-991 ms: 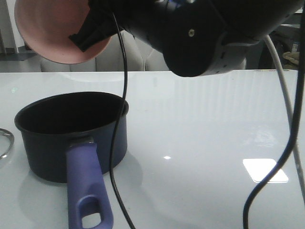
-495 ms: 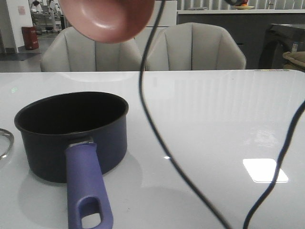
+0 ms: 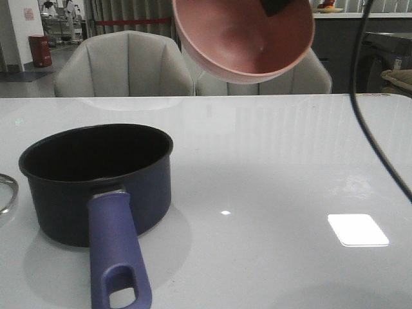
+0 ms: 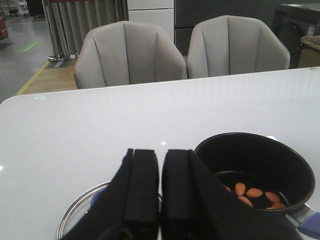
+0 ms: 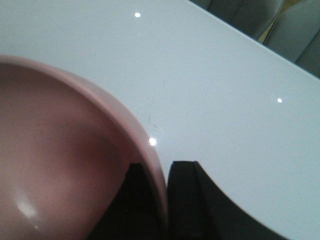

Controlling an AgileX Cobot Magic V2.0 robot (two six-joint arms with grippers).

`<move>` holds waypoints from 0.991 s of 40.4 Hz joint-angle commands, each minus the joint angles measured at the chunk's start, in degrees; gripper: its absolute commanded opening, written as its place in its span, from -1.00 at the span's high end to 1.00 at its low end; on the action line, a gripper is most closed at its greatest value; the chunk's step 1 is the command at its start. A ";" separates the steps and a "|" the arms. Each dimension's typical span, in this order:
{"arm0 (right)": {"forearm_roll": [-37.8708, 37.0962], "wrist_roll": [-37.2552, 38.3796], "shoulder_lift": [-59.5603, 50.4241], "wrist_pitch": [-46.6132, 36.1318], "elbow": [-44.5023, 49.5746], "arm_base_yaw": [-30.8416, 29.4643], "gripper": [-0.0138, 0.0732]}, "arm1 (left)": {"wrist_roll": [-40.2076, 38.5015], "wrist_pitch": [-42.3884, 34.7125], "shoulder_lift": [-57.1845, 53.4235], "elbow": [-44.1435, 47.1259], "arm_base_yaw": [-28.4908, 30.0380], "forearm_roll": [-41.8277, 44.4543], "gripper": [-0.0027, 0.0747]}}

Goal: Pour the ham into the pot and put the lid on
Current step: 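Carry the empty pink bowl back and set it on the table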

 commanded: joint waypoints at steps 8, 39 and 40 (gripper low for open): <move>-11.18 12.57 -2.44 6.85 -1.70 -6.65 0.37 | -0.16 -5.10 0.65 -1.56 -0.40 -0.74 0.64; -18.53 34.82 13.66 22.77 -1.70 -18.71 0.28 | -0.16 -5.19 0.65 -1.56 -0.40 -0.74 0.64; -18.53 34.69 14.16 22.78 -1.76 -18.48 0.26 | -0.16 -5.19 0.65 -1.56 -0.40 -0.74 0.64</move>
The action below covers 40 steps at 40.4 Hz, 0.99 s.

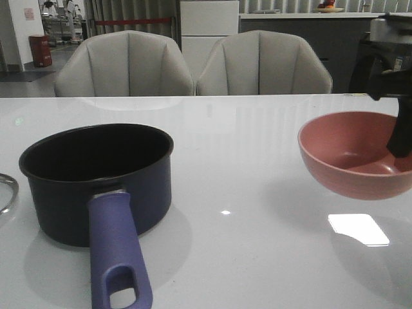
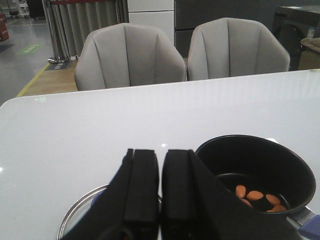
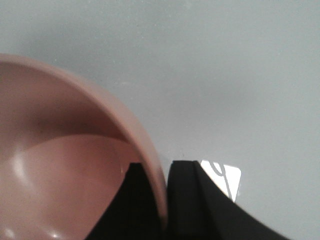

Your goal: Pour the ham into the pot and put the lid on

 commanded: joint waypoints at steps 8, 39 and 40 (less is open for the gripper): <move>0.25 -0.96 3.22 -1.87 -3.75 1.44 0.07 | -0.16 -4.86 0.65 -1.56 -0.40 -0.78 0.64; 2.25 -5.75 -19.94 -6.66 -1.59 6.00 -0.27 | -0.16 -4.50 0.65 -1.56 -0.40 -0.78 0.64; 2.25 -5.75 -21.94 -7.97 -0.24 6.45 -0.27 | -0.16 -4.50 0.65 -1.56 -0.40 -0.78 0.64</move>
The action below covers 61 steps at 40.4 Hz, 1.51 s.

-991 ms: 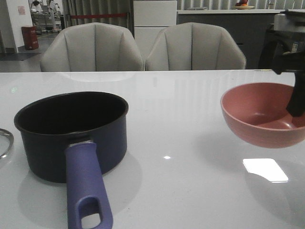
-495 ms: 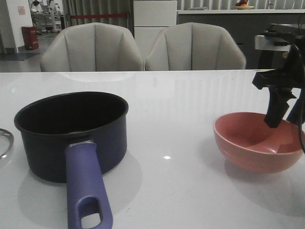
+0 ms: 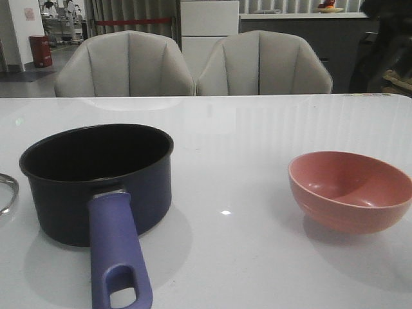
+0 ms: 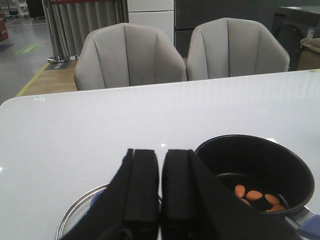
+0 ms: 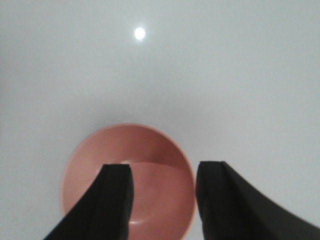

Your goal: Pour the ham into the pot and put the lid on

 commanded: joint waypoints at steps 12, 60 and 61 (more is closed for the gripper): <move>2.26 -0.76 -27.66 -20.17 16.60 4.29 -0.27 | -0.16 -6.21 0.65 -1.56 -0.40 -0.67 0.64; 3.38 -0.76 -69.41 -34.86 51.15 8.76 0.34 | -0.16 -4.82 0.65 -1.56 -0.40 -0.67 0.63; 3.38 -0.76 -69.41 -34.79 51.15 8.76 0.34 | -0.16 -4.70 0.65 -1.56 -0.40 -0.67 0.63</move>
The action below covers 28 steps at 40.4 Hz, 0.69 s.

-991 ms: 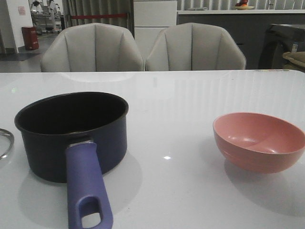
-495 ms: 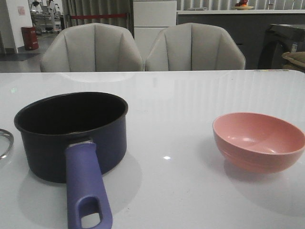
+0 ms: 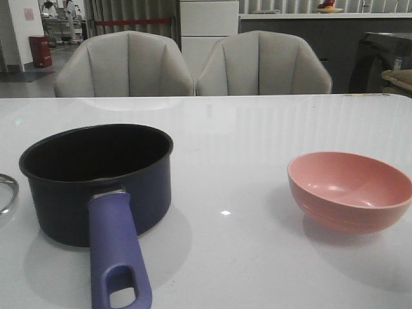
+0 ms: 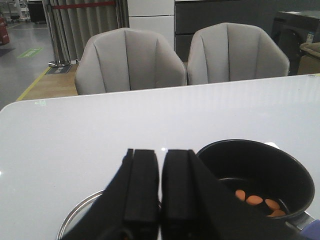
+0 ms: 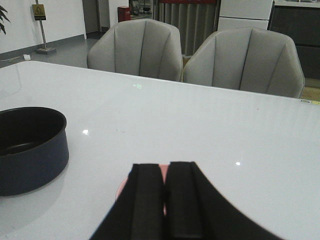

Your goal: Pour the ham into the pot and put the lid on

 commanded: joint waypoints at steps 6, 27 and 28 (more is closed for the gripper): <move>0.29 -0.50 0.46 -4.34 -1.41 -0.01 0.34 | -0.16 -2.67 2.38 -2.20 -0.40 0.23 0.39; 0.29 -0.50 0.46 -4.34 -1.41 -0.01 0.34 | -0.69 5.44 23.43 -12.32 1.60 1.46 -0.80; 0.29 -0.50 0.46 -4.34 -1.41 -0.01 0.34 | -0.72 6.86 24.53 -13.69 1.87 1.46 -0.80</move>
